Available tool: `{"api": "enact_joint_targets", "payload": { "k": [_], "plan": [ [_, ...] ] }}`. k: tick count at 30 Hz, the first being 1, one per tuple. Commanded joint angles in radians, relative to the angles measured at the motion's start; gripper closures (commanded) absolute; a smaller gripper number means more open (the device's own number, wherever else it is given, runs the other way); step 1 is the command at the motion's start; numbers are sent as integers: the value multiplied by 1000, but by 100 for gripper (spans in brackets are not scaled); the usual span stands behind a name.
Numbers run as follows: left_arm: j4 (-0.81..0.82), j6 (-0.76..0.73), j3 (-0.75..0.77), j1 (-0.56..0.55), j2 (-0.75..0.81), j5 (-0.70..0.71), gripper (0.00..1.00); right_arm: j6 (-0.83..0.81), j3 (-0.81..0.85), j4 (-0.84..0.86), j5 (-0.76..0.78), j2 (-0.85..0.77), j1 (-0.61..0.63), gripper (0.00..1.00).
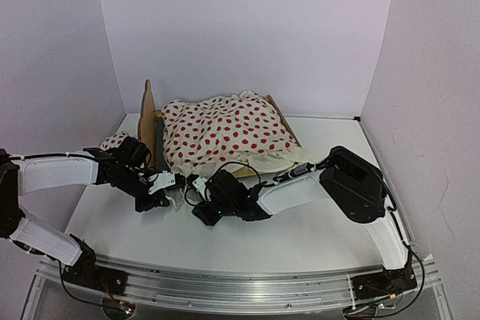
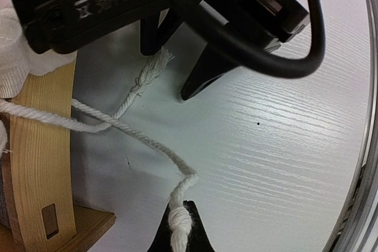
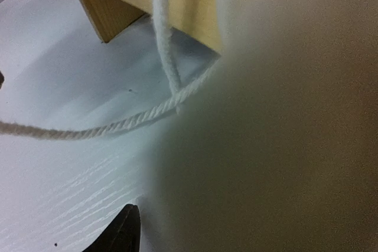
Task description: Set up the pet bed
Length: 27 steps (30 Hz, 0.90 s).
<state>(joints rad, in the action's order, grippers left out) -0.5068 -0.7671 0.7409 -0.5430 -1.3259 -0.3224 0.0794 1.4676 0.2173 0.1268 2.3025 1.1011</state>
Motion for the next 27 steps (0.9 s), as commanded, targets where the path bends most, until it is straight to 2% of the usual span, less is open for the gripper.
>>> {"api": "enact_joint_targets", "payload": {
  "k": [1,2,6,9,14,17,20,22,24,27],
  "plan": [
    [47,7,-14,0,-5,12,100,-65,55,2,39,54,-1,54],
    [45,5,-17,0,-5,13,100,-62,56,2,43,61,-2,59],
    [56,12,-27,0,1,38,100,-49,36,2,49,59,-2,91],
    [77,48,-25,6,0,68,100,-30,-13,2,20,13,-1,100],
    [131,127,-20,17,-21,120,100,-7,-130,2,-93,-99,0,100],
    [178,148,-34,20,-41,158,100,10,-146,-3,-148,-133,1,99],
    [226,164,-37,20,-46,175,100,35,-116,-20,-168,-136,2,76],
    [240,169,-31,20,-45,177,100,50,-94,-19,-155,-146,1,68],
    [247,167,-31,20,-47,186,100,66,-64,-6,-133,-153,0,67],
    [250,167,-44,20,-44,200,100,124,-15,76,-109,-138,1,73]
  ]
}}
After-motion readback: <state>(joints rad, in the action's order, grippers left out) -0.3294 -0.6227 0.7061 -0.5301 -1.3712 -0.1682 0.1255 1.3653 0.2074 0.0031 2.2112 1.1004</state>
